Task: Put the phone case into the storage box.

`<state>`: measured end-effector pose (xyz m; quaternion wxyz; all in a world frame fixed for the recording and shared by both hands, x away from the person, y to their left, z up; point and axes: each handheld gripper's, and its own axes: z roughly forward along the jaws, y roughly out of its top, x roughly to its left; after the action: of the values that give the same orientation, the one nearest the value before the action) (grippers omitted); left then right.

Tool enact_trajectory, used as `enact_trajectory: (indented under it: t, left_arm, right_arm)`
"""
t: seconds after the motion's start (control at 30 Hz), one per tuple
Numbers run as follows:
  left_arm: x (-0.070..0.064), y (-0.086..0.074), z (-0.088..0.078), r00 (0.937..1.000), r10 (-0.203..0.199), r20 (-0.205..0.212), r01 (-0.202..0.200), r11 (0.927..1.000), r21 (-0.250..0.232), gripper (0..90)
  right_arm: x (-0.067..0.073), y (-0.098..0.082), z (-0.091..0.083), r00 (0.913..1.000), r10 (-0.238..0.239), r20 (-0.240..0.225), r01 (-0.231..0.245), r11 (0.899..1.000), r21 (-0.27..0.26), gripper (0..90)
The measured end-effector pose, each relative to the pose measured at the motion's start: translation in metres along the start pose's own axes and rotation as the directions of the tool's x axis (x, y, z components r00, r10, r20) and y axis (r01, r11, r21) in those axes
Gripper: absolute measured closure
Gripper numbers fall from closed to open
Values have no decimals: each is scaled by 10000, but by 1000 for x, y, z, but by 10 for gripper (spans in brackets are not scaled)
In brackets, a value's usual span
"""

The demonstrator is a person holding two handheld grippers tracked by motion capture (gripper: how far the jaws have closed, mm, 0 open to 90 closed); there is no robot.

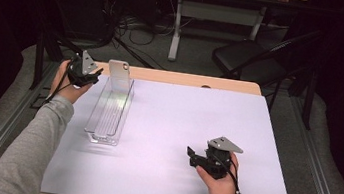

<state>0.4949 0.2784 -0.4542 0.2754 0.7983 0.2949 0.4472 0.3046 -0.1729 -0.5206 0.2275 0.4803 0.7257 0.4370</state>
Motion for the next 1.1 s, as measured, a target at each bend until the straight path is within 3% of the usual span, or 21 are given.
enact_trajectory:
  t: [0.2,0.3,0.43,0.57,0.67,0.77,0.83,0.87,1.03,1.1]
  left_arm:
    - [3,3,-10,9956,-813,476,805,9966,167,364]
    - [4,6,-14,9888,-1274,773,1276,9918,32,336]
    - [6,8,-19,9713,-2073,1164,2102,9776,-134,286]
    - [9,9,-25,9414,-2893,1732,2957,9552,-122,241]
    - [11,10,-30,9098,-3491,2245,3601,9329,-86,208]
    - [13,10,-35,8783,-3932,2721,4080,9130,24,177]
    - [14,8,-39,8610,-4132,2967,4336,9011,-36,171]
    - [15,7,-41,8489,-4266,3120,4513,8923,-80,171]
    - [19,-2,-47,8001,-4863,3513,5174,8557,61,168]
    - [18,-4,-51,7976,-4938,3466,5229,8523,109,155]
  right_arm:
    - [1,0,1,10000,-62,63,63,10000,-14,202]
    - [1,1,1,9999,-105,67,105,9999,-23,193]
    - [0,1,0,9999,-43,116,43,10000,-49,159]
    - [-1,2,-2,9998,38,200,-36,9999,-94,145]
    - [0,2,-2,9995,-11,313,15,9999,-134,139]
    - [0,2,-3,9995,15,317,-10,9999,-157,119]
    - [0,2,-3,9995,-39,313,44,9998,-172,90]
    - [0,2,-3,9996,-37,276,42,9998,-184,78]
    - [1,3,-4,9999,-49,93,52,9996,-266,46]
    - [2,3,-4,10000,-75,63,76,9997,-236,34]
